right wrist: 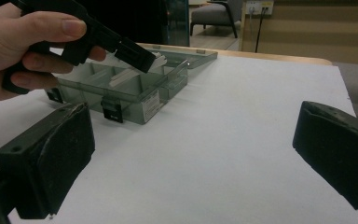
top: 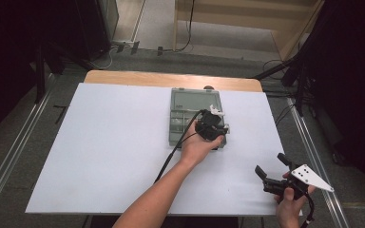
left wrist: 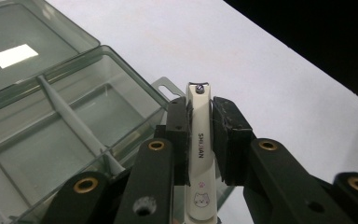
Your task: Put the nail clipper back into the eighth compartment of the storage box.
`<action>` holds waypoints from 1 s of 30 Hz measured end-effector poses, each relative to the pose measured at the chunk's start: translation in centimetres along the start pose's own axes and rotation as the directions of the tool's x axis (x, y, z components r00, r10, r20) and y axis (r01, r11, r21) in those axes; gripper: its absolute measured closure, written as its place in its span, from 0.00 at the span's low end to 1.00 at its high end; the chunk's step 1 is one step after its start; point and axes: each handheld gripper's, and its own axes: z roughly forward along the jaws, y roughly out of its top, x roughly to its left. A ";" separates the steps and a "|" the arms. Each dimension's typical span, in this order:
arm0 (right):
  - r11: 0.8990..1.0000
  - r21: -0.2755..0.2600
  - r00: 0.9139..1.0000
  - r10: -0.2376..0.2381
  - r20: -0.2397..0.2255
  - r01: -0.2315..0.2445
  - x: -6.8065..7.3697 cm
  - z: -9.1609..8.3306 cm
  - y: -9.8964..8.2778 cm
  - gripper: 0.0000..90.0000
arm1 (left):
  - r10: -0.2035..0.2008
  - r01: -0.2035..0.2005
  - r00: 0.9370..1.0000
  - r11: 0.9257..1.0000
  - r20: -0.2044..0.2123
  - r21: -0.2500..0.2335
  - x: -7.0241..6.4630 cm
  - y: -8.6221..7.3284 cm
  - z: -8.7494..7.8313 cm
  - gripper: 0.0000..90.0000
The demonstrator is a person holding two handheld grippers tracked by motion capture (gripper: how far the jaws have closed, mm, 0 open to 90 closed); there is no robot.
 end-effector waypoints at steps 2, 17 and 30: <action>1.000 -0.002 1.000 0.001 -0.001 -0.001 0.0 0.0 0.0 0.00 | -0.019 0.019 1.000 1.000 0.016 -0.010 0.3 0.0 0.0 0.75; 1.000 0.004 1.000 -0.002 0.002 0.002 0.0 0.1 0.0 0.00 | 0.035 -0.029 0.998 0.992 0.043 -0.127 2.0 -2.3 -5.1 0.00; 1.000 0.020 1.000 -0.015 0.015 0.015 0.3 0.2 0.0 0.00 | 0.040 -0.039 0.999 0.971 -0.003 -0.235 4.0 -5.5 -10.7 0.00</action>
